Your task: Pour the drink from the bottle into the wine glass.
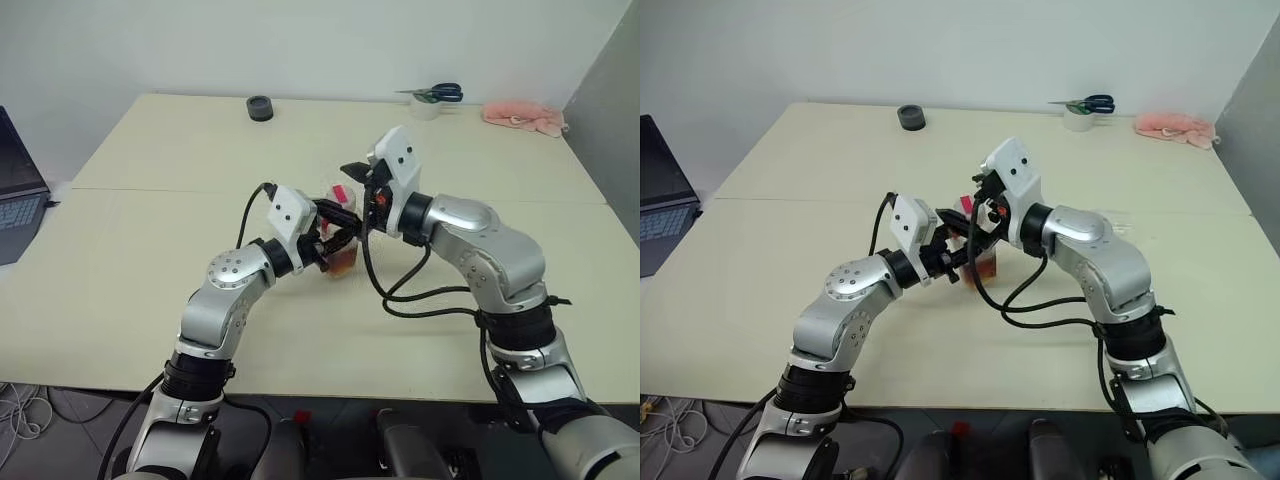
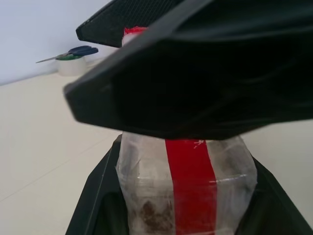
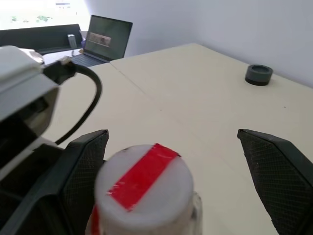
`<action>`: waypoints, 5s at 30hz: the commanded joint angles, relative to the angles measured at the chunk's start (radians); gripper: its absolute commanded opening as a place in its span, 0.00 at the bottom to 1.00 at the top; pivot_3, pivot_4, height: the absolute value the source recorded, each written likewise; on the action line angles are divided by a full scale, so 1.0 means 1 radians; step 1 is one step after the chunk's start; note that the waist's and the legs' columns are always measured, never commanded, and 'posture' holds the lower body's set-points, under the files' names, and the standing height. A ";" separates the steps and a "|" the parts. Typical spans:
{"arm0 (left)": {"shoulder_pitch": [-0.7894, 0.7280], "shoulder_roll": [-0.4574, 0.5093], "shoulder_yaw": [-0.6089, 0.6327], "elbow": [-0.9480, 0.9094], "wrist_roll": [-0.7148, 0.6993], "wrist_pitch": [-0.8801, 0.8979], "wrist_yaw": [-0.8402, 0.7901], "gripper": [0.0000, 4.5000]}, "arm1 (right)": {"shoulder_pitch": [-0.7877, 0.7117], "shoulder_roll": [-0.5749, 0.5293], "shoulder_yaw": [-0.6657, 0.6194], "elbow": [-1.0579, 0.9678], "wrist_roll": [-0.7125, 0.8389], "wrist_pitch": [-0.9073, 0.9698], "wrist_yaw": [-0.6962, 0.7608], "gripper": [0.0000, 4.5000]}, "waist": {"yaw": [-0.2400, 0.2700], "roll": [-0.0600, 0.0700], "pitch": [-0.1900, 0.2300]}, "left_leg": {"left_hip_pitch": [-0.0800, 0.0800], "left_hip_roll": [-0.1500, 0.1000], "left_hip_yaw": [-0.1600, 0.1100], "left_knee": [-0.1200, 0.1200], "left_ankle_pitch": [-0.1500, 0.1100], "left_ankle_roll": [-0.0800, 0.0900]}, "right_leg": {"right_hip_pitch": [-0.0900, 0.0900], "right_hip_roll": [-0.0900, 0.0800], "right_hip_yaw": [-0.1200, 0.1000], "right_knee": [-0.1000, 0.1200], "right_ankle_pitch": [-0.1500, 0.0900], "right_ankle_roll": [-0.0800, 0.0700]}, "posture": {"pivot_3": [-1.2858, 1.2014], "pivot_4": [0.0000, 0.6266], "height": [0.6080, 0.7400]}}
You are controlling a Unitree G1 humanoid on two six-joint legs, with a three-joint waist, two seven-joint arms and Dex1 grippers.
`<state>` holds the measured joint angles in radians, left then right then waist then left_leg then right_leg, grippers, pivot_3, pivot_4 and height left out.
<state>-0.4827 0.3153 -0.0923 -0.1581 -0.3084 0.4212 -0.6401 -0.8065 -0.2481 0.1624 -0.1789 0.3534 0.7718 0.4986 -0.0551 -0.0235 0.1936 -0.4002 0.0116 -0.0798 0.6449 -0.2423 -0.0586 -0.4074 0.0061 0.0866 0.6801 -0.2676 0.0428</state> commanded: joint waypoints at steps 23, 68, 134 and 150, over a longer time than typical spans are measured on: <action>-0.007 0.007 0.002 -0.035 -0.006 -0.030 0.007 0.40 | 0.016 -0.148 -0.074 -0.038 0.031 -0.022 0.088 1.00 | -0.001 0.000 0.000 | 0.000 0.000 0.000 0.000 0.000 0.000 | 0.000 0.000 0.000 0.000 0.000 0.000 | 0.52 0.24 1.00; -0.004 0.009 -0.003 -0.031 -0.007 -0.030 0.011 0.40 | 0.045 -0.054 -0.076 -0.127 0.157 0.081 0.049 0.40 | -0.001 0.000 0.000 | 0.000 0.000 0.000 0.000 0.000 0.000 | 0.000 0.001 0.000 0.000 0.000 0.000 | 0.52 0.24 1.00; -0.162 0.163 0.302 0.435 0.101 -0.223 0.240 0.40 | 0.179 -0.131 0.019 -0.175 0.087 -0.016 0.118 1.00 | -0.009 -0.001 0.000 | 0.002 0.003 0.000 0.000 0.000 0.001 | 0.000 0.005 0.002 0.000 -0.002 0.005 | 0.52 0.24 1.00; -0.119 0.124 0.438 0.535 0.023 -0.302 0.318 0.40 | 0.091 0.045 0.110 0.014 -0.035 -0.100 0.082 1.00 | 0.023 -0.003 -0.001 | -0.006 -0.002 -0.007 0.001 0.001 0.000 | -0.003 -0.008 -0.012 0.000 0.000 0.000 | 0.52 0.24 1.00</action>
<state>-0.6002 0.4343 0.3198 0.3905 -0.2721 0.1484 -0.3321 -0.6981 -0.2080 0.2880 -0.1480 0.3198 0.6889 0.5752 -0.0319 -0.0269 0.1925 -0.4059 0.0099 -0.0876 0.6454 -0.2416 -0.0585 -0.4107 -0.0008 0.0733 0.6803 -0.2669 0.0425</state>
